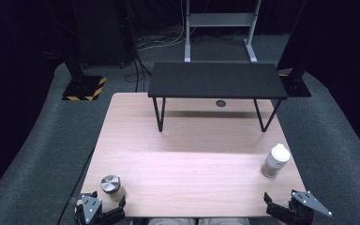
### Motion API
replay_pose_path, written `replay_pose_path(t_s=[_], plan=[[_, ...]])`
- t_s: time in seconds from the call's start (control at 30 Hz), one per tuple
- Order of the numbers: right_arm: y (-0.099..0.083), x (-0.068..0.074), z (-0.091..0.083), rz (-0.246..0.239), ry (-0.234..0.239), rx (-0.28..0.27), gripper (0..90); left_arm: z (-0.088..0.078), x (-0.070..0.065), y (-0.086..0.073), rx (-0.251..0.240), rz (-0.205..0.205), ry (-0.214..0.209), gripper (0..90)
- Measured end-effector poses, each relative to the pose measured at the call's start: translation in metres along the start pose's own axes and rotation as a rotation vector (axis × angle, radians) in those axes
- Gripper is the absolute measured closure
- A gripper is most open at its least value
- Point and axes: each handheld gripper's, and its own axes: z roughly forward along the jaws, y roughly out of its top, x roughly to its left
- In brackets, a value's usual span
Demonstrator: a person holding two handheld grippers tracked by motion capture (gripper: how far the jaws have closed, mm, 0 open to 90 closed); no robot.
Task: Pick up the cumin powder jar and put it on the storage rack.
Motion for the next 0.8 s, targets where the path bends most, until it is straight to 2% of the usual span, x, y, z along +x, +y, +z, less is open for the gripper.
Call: replay_pose_path(t_s=[0.2, 0.27, 0.4, 0.57, 0.67, 0.8], plan=[[0.0, 0.001, 0.002, -0.003, -0.005, 0.007, 0.0, 0.001, -0.001, -0.004, -0.028, -0.006, 0.015, 0.0], [-0.001, 0.001, 0.001, -0.005, -0.007, 0.003, 0.0, 0.003, 0.0, -0.005, -0.023, -0.007, 0.014, 0.0], [-0.002, 0.0, 0.002, -0.002, -0.004, 0.004, 0.0, 0.011, 0.006, -0.008, -0.013, -0.035, 0.005, 0.0], [-0.002, 0.002, 0.005, -0.012, 0.005, 0.008, 0.0, 0.022, 0.011, -0.008, -0.001, -0.049, -0.012, 0.0], [-0.003, 0.001, 0.006, -0.018, 0.019, 0.008, 0.0, 0.028, 0.014, -0.009, -0.01, -0.064, -0.024, 0.0], [-0.003, 0.0, 0.005, -0.017, 0.019, 0.001, 0.0, 0.037, 0.022, -0.005, -0.006, -0.06, -0.064, 0.0]])
